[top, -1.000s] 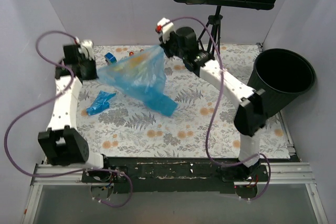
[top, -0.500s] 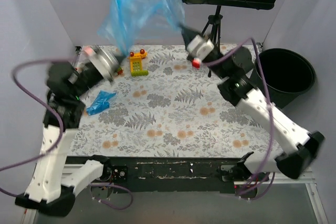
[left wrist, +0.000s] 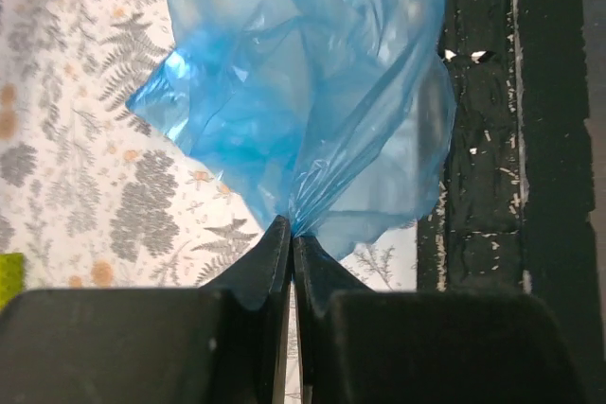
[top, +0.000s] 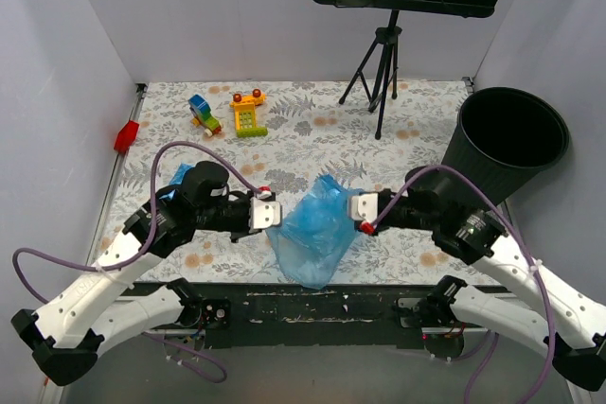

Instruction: Put the trash bags into the trash bin

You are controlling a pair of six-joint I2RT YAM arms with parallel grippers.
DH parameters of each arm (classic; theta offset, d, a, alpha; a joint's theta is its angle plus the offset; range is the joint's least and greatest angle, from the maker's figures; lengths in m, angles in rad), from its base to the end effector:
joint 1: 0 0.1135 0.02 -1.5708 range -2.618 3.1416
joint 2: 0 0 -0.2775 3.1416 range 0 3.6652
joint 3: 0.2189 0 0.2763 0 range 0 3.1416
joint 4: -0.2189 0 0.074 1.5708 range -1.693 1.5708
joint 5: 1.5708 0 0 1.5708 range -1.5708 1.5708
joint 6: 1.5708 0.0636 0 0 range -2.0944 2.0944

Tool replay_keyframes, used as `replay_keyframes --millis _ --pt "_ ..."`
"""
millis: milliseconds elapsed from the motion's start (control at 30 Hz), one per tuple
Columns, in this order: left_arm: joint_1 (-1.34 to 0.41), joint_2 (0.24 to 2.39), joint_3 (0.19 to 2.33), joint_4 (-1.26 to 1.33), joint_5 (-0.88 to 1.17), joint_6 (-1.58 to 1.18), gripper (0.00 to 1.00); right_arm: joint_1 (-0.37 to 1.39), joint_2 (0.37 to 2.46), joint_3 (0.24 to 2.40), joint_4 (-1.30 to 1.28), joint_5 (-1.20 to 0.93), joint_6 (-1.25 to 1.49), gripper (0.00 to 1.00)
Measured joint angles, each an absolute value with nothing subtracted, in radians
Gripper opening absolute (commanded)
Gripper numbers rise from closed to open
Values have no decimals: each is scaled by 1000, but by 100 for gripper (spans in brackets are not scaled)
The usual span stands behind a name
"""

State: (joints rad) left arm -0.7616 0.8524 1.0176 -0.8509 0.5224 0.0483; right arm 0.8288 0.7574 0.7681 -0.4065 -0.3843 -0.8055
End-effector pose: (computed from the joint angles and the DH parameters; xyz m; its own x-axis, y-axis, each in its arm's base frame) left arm 0.1181 -0.1565 0.3442 -0.4154 0.4539 -0.7883 0.8986 0.3392 -0.2782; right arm 0.1244 0.1710 0.3158 0.4809 -0.4648 -0.7434 -0.8232 0.0524 -0.5653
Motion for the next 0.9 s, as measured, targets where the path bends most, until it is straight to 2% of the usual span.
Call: replay_keyframes --millis 67,167,433,633,767,900 --pt "-762 874 1021 -849 516 1 0 828 821 885 -444 -364 -749 66" --pt "-762 923 1021 -846 477 -90 0 813 913 1037 -554 -350 -674 73" --pt "-709 934 922 -803 305 -269 0 574 975 1338 -773 -391 -570 73" --pt "-511 989 910 -770 222 -398 0 353 955 1329 -794 -375 -590 69" --pt "-496 995 919 -757 232 -453 0 137 1039 1351 -780 -303 -562 66" --pt "-496 992 936 -748 250 -479 0 9 1197 1453 -745 -223 -545 66"
